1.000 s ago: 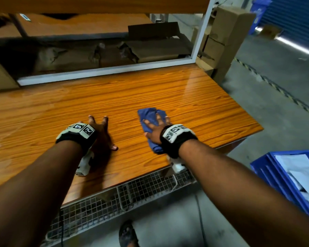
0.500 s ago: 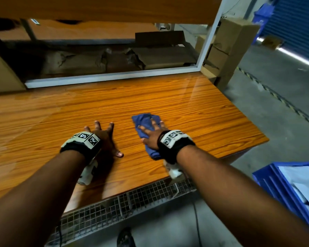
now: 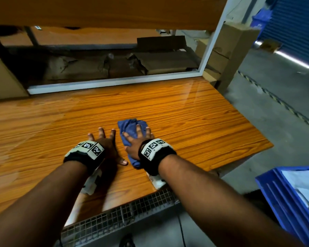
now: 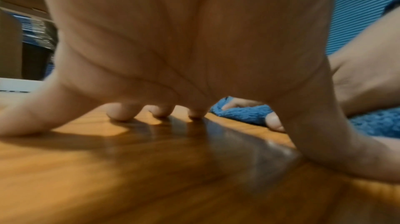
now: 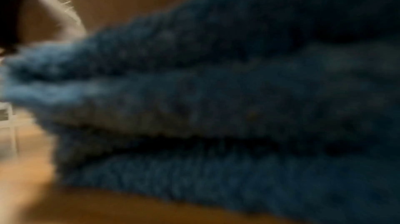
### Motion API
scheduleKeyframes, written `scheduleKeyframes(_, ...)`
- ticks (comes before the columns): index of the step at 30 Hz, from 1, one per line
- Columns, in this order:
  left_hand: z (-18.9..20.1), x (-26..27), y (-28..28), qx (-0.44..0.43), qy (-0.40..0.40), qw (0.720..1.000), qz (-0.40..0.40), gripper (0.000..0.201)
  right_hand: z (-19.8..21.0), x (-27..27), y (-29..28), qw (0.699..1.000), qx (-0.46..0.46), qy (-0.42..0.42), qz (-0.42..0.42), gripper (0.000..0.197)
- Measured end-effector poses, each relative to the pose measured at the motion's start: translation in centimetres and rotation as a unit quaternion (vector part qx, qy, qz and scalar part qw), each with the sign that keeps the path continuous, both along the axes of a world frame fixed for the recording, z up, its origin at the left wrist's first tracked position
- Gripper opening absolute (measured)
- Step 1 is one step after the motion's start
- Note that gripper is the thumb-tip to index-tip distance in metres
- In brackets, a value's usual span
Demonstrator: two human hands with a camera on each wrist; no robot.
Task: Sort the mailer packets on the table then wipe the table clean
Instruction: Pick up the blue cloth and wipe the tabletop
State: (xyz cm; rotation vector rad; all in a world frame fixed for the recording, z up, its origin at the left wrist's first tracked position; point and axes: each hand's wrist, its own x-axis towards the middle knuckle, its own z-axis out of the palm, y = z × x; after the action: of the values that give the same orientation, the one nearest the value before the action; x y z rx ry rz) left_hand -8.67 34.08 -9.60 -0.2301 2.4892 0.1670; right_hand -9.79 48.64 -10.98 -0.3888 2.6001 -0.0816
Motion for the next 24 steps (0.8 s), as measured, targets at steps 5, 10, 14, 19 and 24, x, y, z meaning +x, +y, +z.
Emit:
scheduleKeyframes(5,-0.2,-0.2,-0.3,0.001,-0.007,1.000,-0.003,0.151,-0.7,-3.9,8.2,0.997,0.064,0.009,-0.042,0.071)
scheduleKeyframes(10,0.2,-0.2,-0.1,-0.008,-0.016,1.000,-0.015,0.148,2.4,-4.7,14.5,0.978,0.065,0.005,-0.197,0.063)
scheduleKeyframes(14,1.2,-1.0,0.3,-0.042,-0.038,0.998,-0.033,0.141,2.2,-3.7,8.0,0.991,0.066,0.021,-0.112,0.064)
scheduleKeyframes(19,3.2,-2.8,-1.0,-0.011,-0.031,0.993,-0.115,0.111,0.1,-1.8,-0.8,1.000,0.021,-0.001,-0.003,0.065)
scheduleKeyframes(24,3.9,-3.0,-1.2,-0.017,-0.011,0.993,-0.116,0.071,-1.7,-7.5,7.2,0.997,0.043,-0.004,-0.067,0.074)
